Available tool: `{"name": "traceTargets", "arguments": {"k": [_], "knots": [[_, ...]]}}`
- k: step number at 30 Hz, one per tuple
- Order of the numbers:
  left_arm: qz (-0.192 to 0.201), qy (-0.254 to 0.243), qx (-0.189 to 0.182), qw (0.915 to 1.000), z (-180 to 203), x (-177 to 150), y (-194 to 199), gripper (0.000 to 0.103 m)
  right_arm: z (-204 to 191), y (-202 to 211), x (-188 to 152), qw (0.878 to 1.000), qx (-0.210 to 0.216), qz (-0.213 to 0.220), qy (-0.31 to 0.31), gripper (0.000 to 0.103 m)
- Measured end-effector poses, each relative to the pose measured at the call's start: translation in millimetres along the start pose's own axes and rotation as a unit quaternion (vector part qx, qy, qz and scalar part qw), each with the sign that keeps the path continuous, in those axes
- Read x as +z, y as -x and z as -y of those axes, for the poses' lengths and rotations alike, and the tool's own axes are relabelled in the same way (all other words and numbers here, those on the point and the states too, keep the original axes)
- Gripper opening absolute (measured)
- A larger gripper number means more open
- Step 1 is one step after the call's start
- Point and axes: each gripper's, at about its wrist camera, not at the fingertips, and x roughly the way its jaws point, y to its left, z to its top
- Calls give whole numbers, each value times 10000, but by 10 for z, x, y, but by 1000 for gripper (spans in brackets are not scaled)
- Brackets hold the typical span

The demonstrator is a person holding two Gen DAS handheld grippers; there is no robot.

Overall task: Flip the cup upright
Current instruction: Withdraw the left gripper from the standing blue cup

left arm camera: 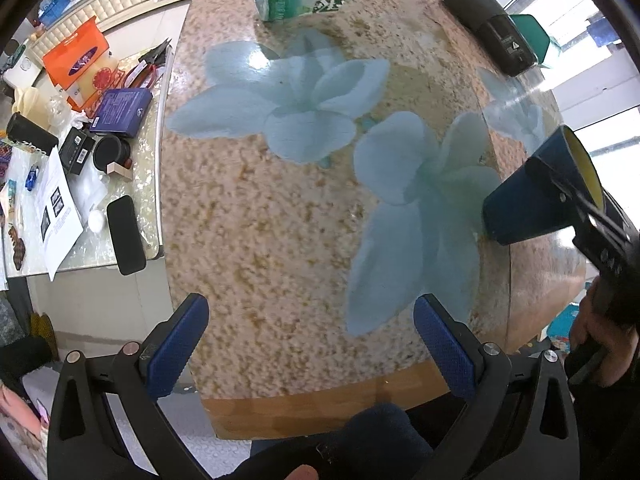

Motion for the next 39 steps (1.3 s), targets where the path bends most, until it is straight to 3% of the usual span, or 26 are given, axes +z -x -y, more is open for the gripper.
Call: {"name": "traceTargets", "arguments": {"k": [13, 21, 24, 26, 29, 33, 39], "knots": [[-176, -42, 117, 9998, 122, -153, -50, 103, 30, 85, -229, 9992, 90, 395, 2, 73], [-221, -15, 178, 9996, 80, -198, -51, 103, -11, 45, -201, 9993, 111, 355, 23, 74], [-199, -16, 241, 9995, 58, -200, -39, 103, -30, 69, -178, 9990, 109, 426, 53, 86], [-139, 1, 238, 9996, 44, -188, -15, 103, -45, 103, -166, 9985, 127, 522, 67, 98], [42, 22, 241, 9997, 32, -157, 53, 103, -59, 146, -111, 9980, 161, 595, 108, 102], [367, 89, 297, 9988, 8, -78, 188, 103, -44, 207, -35, 9983, 121, 569, 90, 102], [884, 142, 64, 9960, 24, 88, 490, 103, -34, 537, 122, 9962, 99, 861, 115, 102]]}}
